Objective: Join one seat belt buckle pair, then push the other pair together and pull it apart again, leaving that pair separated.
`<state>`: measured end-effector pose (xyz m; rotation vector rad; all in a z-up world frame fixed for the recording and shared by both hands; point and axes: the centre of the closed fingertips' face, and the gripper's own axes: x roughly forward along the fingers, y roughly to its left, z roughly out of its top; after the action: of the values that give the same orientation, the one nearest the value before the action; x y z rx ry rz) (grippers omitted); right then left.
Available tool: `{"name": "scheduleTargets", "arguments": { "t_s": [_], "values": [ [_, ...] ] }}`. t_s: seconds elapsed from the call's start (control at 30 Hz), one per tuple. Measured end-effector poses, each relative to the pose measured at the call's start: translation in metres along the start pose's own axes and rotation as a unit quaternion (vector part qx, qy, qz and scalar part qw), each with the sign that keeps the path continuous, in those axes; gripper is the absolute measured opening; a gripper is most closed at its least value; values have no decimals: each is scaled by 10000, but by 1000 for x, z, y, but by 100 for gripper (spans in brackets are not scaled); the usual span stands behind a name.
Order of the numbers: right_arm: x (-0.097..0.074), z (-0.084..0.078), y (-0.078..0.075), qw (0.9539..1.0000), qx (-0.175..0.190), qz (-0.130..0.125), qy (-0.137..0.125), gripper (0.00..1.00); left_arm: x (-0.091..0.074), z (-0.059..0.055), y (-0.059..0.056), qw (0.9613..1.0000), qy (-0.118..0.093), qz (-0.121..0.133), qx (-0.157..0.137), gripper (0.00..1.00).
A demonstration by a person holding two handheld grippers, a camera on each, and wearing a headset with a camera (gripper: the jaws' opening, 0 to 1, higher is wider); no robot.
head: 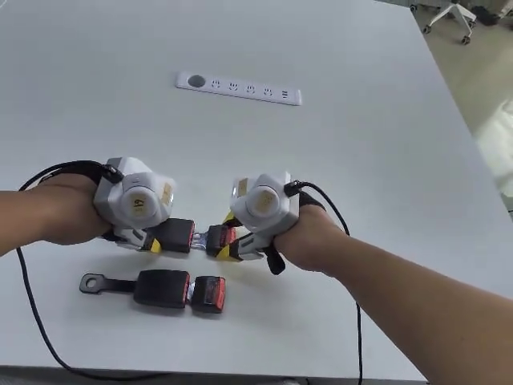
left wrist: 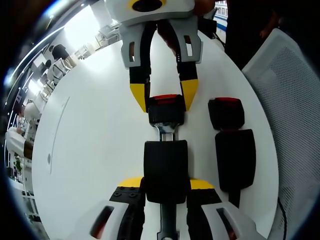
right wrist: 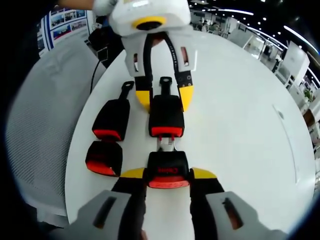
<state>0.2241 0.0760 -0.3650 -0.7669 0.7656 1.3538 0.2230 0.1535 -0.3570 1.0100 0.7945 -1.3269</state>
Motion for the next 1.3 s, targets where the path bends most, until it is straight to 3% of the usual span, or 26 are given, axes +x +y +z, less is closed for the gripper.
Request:
{"name": "scheduleTargets", "arguments": {
  "t_s": [0.37,0.6,0.83,1.2,1.3],
  "values": [
    [-25,-39,3,9998,139,-113,103,33,1,-1,0,9999,90,-44,14,32],
    [-49,-79,-1,9987,352,-245,258,34,3,-2,1,9999,98,-64,25,32],
    [-65,-105,1,9982,352,-265,413,34,5,-2,3,9999,149,-30,62,33],
    [-66,-113,2,9971,319,-269,634,35,6,-3,7,9998,198,49,13,37],
    [-68,-107,3,9971,368,-300,588,36,4,-3,9,9997,207,135,7,49]
  ]
}}
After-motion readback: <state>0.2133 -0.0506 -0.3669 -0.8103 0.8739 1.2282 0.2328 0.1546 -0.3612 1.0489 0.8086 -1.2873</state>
